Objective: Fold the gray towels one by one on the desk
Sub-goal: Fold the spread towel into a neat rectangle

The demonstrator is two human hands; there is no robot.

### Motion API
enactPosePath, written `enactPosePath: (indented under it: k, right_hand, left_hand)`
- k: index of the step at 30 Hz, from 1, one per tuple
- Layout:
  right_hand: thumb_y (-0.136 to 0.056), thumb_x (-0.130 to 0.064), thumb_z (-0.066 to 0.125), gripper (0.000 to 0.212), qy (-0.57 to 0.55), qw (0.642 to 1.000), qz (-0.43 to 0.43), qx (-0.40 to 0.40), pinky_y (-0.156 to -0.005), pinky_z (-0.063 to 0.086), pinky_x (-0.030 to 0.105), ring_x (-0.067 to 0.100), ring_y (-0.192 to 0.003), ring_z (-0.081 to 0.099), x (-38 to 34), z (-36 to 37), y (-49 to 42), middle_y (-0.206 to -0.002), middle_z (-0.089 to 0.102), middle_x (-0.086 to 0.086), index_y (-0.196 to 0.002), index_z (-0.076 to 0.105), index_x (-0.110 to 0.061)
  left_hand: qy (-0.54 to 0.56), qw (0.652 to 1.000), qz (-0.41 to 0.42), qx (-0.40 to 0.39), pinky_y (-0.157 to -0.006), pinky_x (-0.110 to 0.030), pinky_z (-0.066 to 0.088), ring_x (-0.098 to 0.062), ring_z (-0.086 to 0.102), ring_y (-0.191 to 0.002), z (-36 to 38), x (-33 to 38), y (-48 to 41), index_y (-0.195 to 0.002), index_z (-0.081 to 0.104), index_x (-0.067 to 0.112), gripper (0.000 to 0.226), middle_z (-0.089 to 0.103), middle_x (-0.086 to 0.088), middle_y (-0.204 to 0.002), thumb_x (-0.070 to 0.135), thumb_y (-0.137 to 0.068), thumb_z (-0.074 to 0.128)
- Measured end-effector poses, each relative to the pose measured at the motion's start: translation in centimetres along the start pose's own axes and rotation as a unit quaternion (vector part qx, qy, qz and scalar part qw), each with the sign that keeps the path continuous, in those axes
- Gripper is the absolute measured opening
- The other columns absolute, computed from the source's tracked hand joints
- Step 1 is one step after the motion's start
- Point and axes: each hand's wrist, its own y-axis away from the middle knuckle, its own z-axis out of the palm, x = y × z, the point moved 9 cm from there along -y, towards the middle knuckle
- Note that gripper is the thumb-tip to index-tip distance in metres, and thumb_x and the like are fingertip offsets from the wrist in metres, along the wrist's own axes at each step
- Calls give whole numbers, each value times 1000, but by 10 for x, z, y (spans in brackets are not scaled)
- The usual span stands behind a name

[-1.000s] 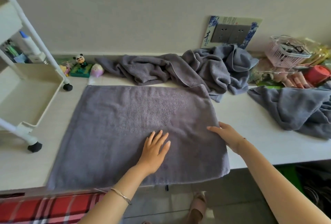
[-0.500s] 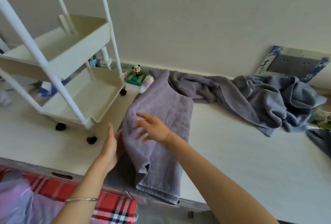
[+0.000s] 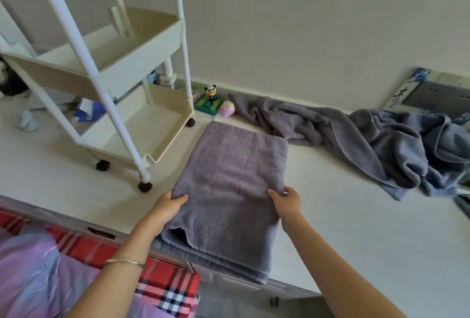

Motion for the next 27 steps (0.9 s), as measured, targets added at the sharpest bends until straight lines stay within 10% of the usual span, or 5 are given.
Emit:
enactPosePath:
  k: [8, 14, 18, 27]
  right_hand:
    - [-84, -23, 69, 55, 136, 973, -157, 101, -101, 42, 39, 23, -118, 50, -16, -117, 7, -133, 48, 8, -132, 45, -10]
    - [-81, -67, 51, 58, 286, 859, -390, -165, -107, 26, 16, -3, -124, 39, 20, -42, 111, -134, 43, -22, -130, 50, -36]
    - [-82, -69, 47, 62, 328, 818, -442, -170, -115, 9, 18, -7, -137, 19, 60, -29, 120, -146, 33, -22, -135, 46, -38]
    - [-89, -30, 51, 40, 334, 774, -538, -18, -97, 46, 29, 14, -116, 56, 39, -75, 129, -131, 59, -3, -125, 62, -16]
  left_hand:
    - [30, 989, 19, -143, -100, -41, 46, -20, 62, -108, 108, 0, 22, -124, 57, 13, 34, 65, -2, -119, 25, -93, 59]
    - [0, 987, 15, -162, -87, -30, 53, -12, 67, -95, 116, -15, 58, -108, 63, 21, 24, 70, 5, -102, 31, -86, 67]
    - [63, 977, -37, -200, -72, -36, 59, -18, 65, -100, 130, -27, 83, -110, 58, 19, 24, 67, 1, -110, 24, -88, 66]
    - [235, 946, -37, -219, -57, -23, 57, -21, 71, -75, 139, 9, 103, -112, 62, 2, 26, 72, -14, -98, 12, -88, 63]
